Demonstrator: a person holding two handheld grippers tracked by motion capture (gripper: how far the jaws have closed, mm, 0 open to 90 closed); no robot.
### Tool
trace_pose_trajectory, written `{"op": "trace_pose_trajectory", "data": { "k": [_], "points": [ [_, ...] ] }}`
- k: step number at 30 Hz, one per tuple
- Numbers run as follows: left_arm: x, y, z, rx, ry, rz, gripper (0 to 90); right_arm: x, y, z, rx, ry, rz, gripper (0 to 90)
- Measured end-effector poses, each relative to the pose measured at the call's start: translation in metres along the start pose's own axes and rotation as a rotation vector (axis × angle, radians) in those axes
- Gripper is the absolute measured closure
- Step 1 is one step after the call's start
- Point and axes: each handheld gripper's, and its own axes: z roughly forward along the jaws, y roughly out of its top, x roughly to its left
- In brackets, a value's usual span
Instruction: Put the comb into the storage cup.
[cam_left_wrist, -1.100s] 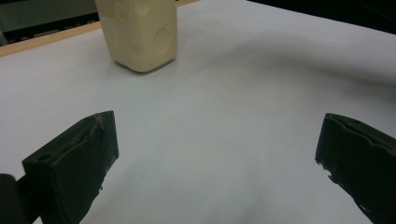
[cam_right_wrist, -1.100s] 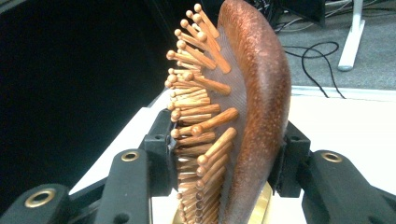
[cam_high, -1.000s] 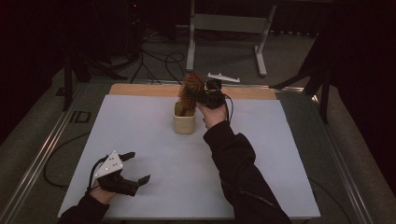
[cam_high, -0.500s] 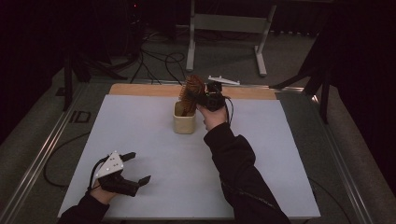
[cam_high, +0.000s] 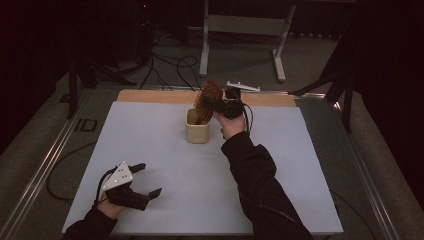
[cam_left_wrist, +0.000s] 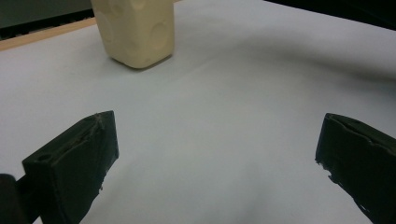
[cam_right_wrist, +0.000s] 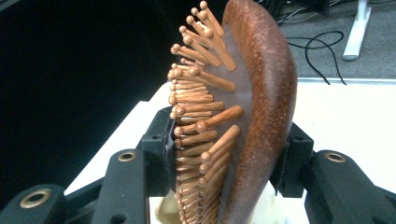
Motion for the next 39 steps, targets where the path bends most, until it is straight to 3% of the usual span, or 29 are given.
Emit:
{"op": "trace_pose_trajectory", "data": {
  "k": [12, 19, 30, 39],
  "points": [
    [0.0, -0.001, 0.001, 0.002, -0.002, 0.0, 0.1, -0.006, 0.001, 0.0, 0.009, 0.012, 0.008, 47.7],
    [0.0, 0.0, 0.0, 0.001, -0.002, -0.001, 0.1, -0.003, 0.0, 0.001, 0.006, -0.008, -0.034, 43.0],
    [0.0, 0.0, 0.001, 0.001, -0.001, 0.0, 0.1, -0.001, 0.003, -0.009, -0.014, 0.029, -0.113, 14.7],
    [0.0, 0.0, 0.001, 0.001, -0.001, 0.0, 0.1, -0.005, -0.002, -0.014, 0.022, 0.045, -0.171, 12.1]
  ]
}}
